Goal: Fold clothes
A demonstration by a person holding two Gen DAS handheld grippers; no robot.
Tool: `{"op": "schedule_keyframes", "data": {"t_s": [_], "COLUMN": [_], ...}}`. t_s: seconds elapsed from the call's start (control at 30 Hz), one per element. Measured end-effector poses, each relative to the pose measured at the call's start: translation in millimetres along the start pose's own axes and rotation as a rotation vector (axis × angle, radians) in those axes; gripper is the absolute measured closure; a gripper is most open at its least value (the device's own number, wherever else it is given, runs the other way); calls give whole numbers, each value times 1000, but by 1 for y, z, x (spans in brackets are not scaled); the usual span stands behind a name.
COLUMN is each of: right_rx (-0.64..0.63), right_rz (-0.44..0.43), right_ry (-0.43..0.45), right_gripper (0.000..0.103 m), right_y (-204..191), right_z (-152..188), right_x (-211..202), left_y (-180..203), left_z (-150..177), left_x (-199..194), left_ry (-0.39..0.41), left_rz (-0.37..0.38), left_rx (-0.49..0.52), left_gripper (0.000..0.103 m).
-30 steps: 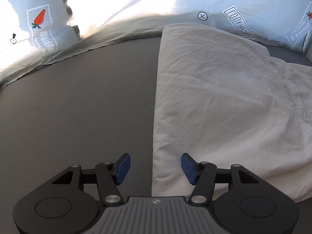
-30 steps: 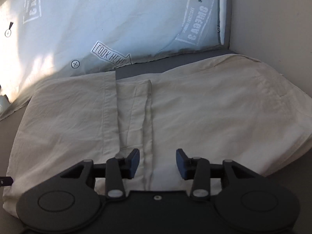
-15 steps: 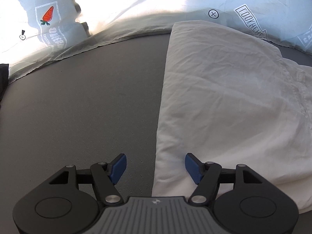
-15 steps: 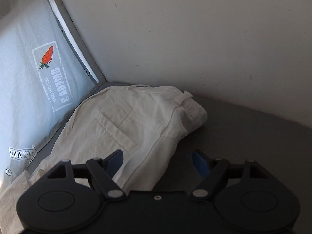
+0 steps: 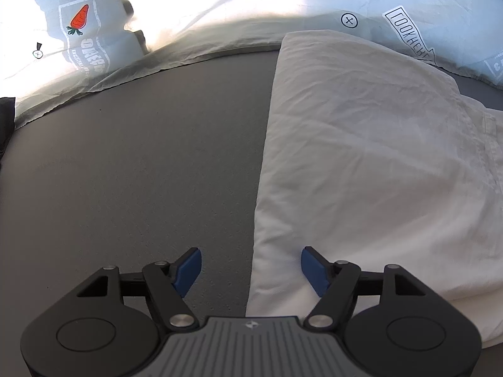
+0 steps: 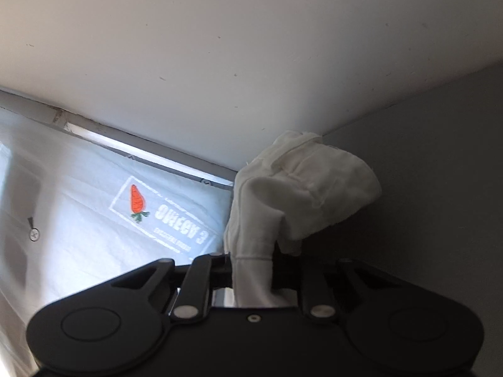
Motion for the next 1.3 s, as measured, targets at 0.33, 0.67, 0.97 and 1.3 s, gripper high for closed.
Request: {"op": "schedule_keyframes", "data": {"t_s": [0.33, 0.67, 0.97, 1.3], "right_rx": [-55, 183, 20, -436], "right_rz": [-309, -372, -36, -161], "right_ry": [-228, -607, -770, -884], "right_gripper": [86, 86, 85, 33], "right_y": [-101, -99, -26, -126], "right_z": [94, 242, 355, 399], "right_x": [4, 34, 50, 10], "left_y": [-4, -9, -13, -22], "left_z": [0, 1, 3, 8], "left_x": [2, 5, 8, 9], "left_ry": [5, 11, 8, -6], "left_rz": [27, 57, 82, 146], "left_rx": [-23, -38, -72, -160], "left_gripper": [29, 26, 24, 24]}}
Point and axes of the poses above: each gripper's, at about its wrist camera, not at the fingertips, and x roughly the way its jaws point, y to its right, z to its underside, the point moved 7 cm from there along x, roughly the way its jaws point, and after that the axes turned 7 degrees about x, right-handed, at the moved point
